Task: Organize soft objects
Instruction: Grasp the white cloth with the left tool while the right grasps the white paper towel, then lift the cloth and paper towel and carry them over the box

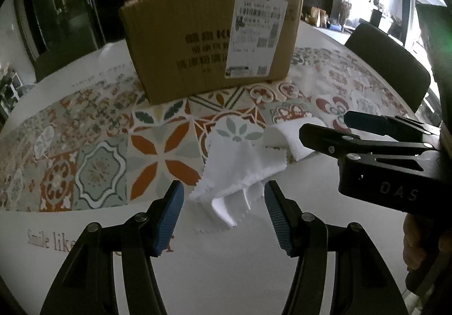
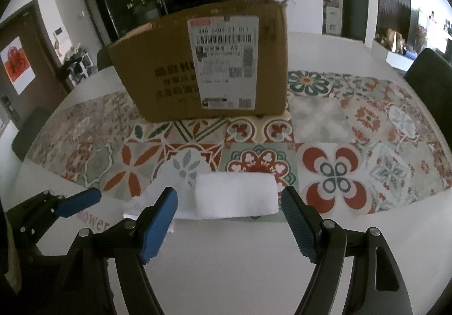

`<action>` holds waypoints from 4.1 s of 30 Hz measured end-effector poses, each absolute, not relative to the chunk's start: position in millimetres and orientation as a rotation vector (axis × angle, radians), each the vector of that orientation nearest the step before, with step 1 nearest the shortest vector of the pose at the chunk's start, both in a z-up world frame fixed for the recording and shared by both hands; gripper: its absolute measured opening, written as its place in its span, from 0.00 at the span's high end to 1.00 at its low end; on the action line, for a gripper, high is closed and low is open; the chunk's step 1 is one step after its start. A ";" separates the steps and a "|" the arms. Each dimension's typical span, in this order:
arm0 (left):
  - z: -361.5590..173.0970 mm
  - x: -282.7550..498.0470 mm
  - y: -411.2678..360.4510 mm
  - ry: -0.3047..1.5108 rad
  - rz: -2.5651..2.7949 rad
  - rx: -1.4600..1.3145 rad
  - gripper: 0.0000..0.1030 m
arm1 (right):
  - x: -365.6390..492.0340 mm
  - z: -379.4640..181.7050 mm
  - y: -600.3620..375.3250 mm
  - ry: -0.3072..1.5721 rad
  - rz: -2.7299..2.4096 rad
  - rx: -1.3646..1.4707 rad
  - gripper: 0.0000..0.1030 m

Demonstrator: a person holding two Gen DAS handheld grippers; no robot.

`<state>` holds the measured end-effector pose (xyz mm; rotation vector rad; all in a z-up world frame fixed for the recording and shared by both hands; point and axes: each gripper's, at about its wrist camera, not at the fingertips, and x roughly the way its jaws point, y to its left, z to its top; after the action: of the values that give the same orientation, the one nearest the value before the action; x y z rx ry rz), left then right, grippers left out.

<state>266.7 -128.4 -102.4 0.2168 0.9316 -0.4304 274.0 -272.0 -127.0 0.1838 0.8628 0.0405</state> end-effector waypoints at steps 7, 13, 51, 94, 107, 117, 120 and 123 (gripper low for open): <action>-120.4 274.0 -130.5 0.992 -0.442 0.211 0.43 | 282.9 -143.2 -273.3 0.905 0.041 0.193 0.25; -130.8 280.9 -132.4 1.014 -0.436 0.212 0.43 | 290.5 -155.2 -273.5 0.944 0.048 0.195 0.25; -120.3 292.7 -126.0 0.933 -0.381 0.170 0.89 | 299.3 -158.6 -270.6 0.913 0.054 0.171 0.90; -14.7 280.8 -117.0 0.674 -0.351 0.088 0.90 | 270.0 -58.1 -266.6 0.607 0.025 0.180 0.95; 24.5 287.4 -112.6 0.580 -0.344 0.080 0.90 | 268.6 -14.4 -265.2 0.486 0.020 0.173 0.95; 48.8 299.2 -112.0 0.535 -0.352 0.062 0.90 | 273.8 14.3 -264.0 0.414 0.017 0.171 0.95; 54.7 302.6 -112.7 0.525 -0.353 0.057 0.90 | 276.7 21.0 -263.8 0.398 0.019 0.170 0.95; 59.4 306.0 -112.8 0.512 -0.350 0.061 0.90 | 280.5 25.6 -264.1 0.387 0.021 0.168 0.95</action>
<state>306.0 -112.8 59.4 0.0605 0.5115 -0.3496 280.5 -264.1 25.6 0.1676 0.3868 0.0215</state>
